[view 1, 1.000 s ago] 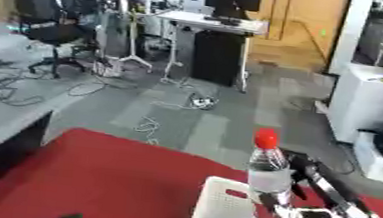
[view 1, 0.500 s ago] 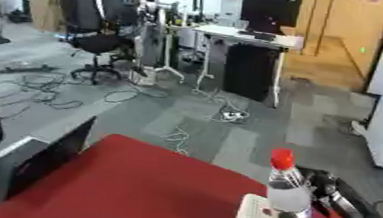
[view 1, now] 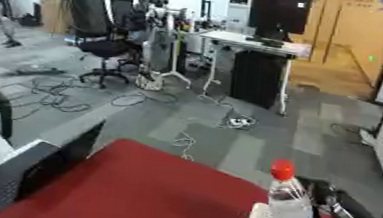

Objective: Pick up objects on the table and place them in the box.

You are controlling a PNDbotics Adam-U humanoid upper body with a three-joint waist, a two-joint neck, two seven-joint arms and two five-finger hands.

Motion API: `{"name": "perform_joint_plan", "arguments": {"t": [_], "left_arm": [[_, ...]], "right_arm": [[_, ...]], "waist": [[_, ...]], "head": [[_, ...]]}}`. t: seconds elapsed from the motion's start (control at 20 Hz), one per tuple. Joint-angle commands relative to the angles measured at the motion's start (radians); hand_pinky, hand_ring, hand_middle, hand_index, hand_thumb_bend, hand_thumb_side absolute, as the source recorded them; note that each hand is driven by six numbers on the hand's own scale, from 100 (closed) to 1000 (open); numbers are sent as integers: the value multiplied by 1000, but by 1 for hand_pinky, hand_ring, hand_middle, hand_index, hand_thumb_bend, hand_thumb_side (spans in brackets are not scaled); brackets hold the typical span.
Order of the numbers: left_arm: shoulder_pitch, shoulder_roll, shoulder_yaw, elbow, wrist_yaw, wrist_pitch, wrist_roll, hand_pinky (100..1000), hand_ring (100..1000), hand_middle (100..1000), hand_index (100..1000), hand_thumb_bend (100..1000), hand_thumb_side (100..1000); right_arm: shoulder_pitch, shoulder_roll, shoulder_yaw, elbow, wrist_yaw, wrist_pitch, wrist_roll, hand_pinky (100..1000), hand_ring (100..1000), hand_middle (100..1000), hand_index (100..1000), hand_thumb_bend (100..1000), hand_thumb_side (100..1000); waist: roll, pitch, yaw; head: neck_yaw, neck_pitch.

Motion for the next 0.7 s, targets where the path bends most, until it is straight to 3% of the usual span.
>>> {"name": "perform_joint_plan", "arguments": {"t": [0.05,0.15,0.25,0.7], "left_arm": [[-9,13,0,-12,3,-3,-5,721,839,815,838,335,839],[-8,13,0,-12,3,-3,-5,721,839,815,838,335,839],[-8,13,1,-12,3,-4,-5,721,839,815,838,335,840],[-7,12,5,-12,0,-4,-3,721,839,815,839,336,839]], "right_arm": [[-25,-12,-15,-21,1,-7,-9,458,639,745,826,160,520],[-23,-13,-14,-28,-4,-11,-6,602,779,871,875,168,564],[-19,-16,-14,-36,-11,-15,1,648,826,917,889,170,584],[3,-33,-18,-72,-43,-14,21,688,857,950,952,176,601]], "waist": [[3,-19,-3],[3,-20,-5],[4,-19,-7],[11,-16,-15]], "head": [[-4,-10],[-4,-10],[-4,-9],[-6,-8]]}}
